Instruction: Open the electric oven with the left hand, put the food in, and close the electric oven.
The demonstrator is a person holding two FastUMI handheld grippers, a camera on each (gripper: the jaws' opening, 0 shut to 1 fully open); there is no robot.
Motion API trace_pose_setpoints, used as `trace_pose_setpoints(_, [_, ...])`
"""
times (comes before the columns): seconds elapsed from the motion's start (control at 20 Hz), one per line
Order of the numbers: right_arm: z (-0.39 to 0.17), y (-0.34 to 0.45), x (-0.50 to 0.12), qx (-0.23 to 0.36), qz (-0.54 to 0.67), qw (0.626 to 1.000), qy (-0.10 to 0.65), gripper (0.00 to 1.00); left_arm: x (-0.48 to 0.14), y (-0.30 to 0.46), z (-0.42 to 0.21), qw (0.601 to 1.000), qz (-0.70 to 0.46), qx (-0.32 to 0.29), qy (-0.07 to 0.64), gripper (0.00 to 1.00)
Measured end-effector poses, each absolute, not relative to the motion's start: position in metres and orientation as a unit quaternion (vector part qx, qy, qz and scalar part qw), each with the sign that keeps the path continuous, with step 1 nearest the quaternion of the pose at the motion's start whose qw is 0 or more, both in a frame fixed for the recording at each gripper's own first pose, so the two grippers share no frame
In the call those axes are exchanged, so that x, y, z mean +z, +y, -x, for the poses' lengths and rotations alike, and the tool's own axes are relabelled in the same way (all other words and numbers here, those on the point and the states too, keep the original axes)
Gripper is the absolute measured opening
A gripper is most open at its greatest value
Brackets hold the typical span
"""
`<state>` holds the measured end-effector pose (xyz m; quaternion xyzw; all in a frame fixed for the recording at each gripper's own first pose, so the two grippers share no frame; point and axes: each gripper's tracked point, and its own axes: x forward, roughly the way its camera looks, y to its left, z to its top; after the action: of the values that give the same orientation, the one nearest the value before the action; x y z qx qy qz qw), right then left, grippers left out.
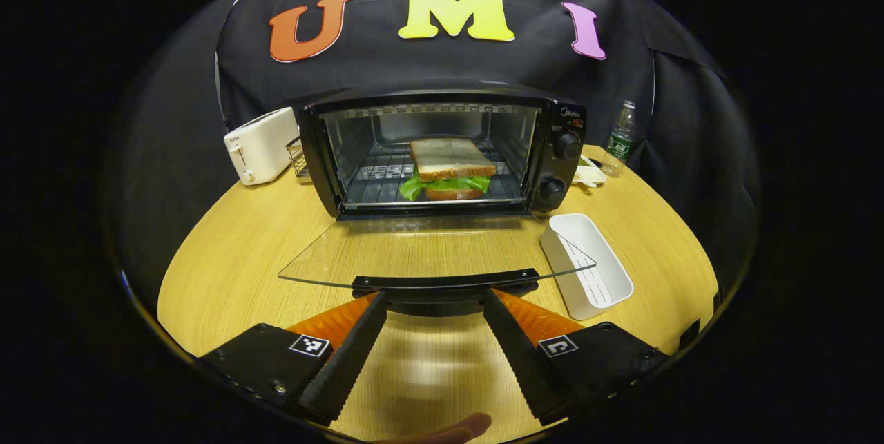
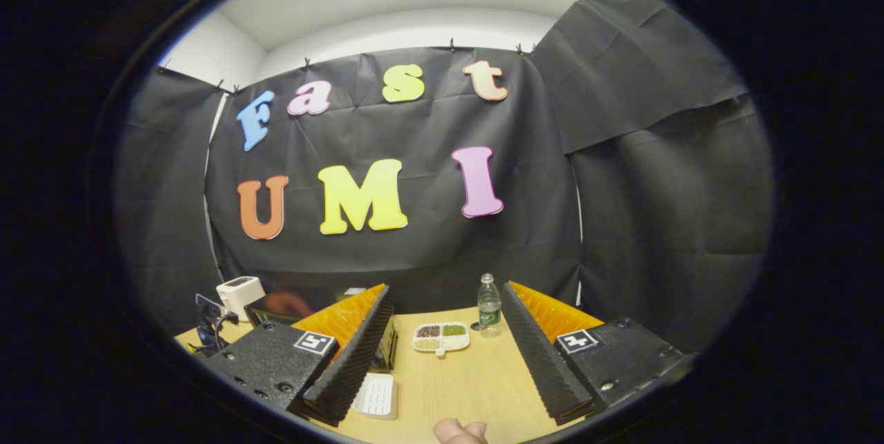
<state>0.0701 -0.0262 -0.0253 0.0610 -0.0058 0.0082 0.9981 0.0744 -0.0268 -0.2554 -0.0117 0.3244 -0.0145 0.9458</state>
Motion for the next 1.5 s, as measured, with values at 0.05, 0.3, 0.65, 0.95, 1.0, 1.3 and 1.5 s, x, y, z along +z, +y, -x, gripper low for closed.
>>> trace_pose_setpoints(0.05, [-0.070,-0.027,-0.028,0.007,-0.062,0.998,-0.002,0.99,-0.248,-0.027,-0.079,0.949,0.009,-0.014,0.314,0.94])
trace_pose_setpoints(0.3, [-0.068,-0.033,-0.028,-0.001,-0.059,0.998,0.001,0.99,-0.203,-0.028,-0.110,0.968,0.022,-0.002,0.251,0.96])
trace_pose_setpoints(0.65, [-0.056,-0.041,-0.025,-0.013,-0.045,0.999,-0.001,0.99,-0.161,-0.018,-0.185,0.983,0.046,0.010,0.180,0.97])
trace_pose_setpoints(0.95, [-0.046,-0.042,-0.020,-0.016,-0.042,0.999,-0.003,0.99,-0.154,-0.011,-0.186,0.983,0.057,0.011,0.171,0.97])
trace_pose_setpoints(1.0, [-0.044,-0.041,-0.019,-0.015,-0.043,0.999,-0.003,0.99,-0.148,-0.011,-0.181,0.985,0.057,0.009,0.165,0.85])
trace_pose_setpoints(1.3, [-0.028,-0.026,-0.011,0.001,-0.049,0.999,-0.007,0.99,-0.099,-0.001,-0.138,0.991,0.050,0.009,0.122,0.95])
trace_pose_setpoints(1.5, [-0.012,-0.017,-0.001,0.010,-0.040,0.999,-0.019,0.99,-0.053,-0.002,-0.095,0.996,0.037,0.007,0.082,0.95])
